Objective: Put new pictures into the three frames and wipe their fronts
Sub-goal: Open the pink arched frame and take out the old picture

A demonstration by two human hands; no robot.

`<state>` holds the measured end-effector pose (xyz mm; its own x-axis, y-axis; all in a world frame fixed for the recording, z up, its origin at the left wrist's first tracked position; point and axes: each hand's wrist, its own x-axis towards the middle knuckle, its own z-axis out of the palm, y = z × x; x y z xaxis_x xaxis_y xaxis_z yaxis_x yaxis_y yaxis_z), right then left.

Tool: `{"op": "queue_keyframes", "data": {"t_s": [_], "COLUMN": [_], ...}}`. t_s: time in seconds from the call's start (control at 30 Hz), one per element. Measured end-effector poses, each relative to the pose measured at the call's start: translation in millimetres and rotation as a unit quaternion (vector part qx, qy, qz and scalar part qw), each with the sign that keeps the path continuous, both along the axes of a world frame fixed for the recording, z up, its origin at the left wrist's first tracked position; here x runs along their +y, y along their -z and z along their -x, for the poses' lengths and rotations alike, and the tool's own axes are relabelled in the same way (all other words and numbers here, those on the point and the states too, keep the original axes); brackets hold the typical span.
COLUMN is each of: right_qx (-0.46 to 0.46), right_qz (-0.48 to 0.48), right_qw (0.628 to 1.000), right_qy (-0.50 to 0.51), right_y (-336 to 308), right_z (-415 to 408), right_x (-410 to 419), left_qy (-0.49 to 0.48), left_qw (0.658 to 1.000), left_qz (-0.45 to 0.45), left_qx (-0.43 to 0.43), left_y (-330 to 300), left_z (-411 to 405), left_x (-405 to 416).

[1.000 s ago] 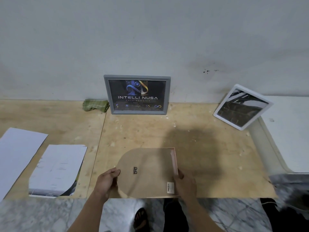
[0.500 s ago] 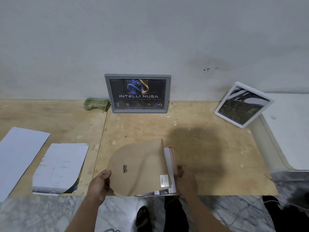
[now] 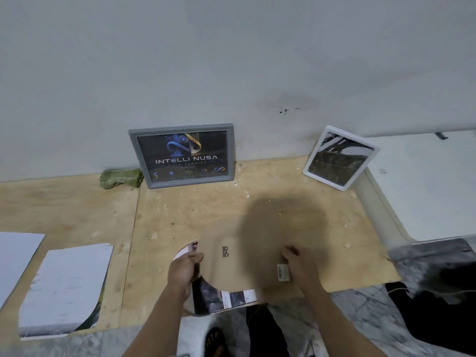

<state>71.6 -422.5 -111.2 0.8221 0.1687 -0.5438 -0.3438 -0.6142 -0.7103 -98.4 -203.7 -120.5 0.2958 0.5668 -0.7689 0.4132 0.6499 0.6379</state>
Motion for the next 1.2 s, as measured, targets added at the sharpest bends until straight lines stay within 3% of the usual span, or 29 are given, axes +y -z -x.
{"op": "queue_keyframes", "data": {"t_s": [0.2,0.33,0.6,0.73,0.87,1.0,1.2], "right_qx": [-0.064,-0.064,-0.051,-0.047,-0.04,-0.095,-0.125], "right_qz": [0.097,0.159,0.192,0.216,0.259,0.284,0.198], "right_qw": [0.993,0.984,0.977,0.972,0.964,0.954,0.964], "right_qy": [0.03,0.04,0.082,0.082,0.051,0.022,-0.123], "right_y": [-12,-4,15,20,24,19,15], "right_z": [-50,-74,-100,-105,-103,-98,-76], "right_x": [-69,-103,-112,-109,-107,-94,-45], "left_qy": [0.205,0.273,0.337,0.303,0.315,0.346,0.32], "left_qw": [0.977,0.961,0.935,0.95,0.946,0.934,0.927], "left_qz": [-0.052,-0.039,-0.066,-0.036,-0.03,-0.037,-0.171], "left_qx": [0.029,0.031,0.088,0.067,0.063,0.073,0.092], "left_y": [8,18,39,42,42,34,19], "left_z": [-77,-117,-145,-152,-152,-149,-123], "left_x": [-39,-68,-87,-90,-87,-79,-55]}}
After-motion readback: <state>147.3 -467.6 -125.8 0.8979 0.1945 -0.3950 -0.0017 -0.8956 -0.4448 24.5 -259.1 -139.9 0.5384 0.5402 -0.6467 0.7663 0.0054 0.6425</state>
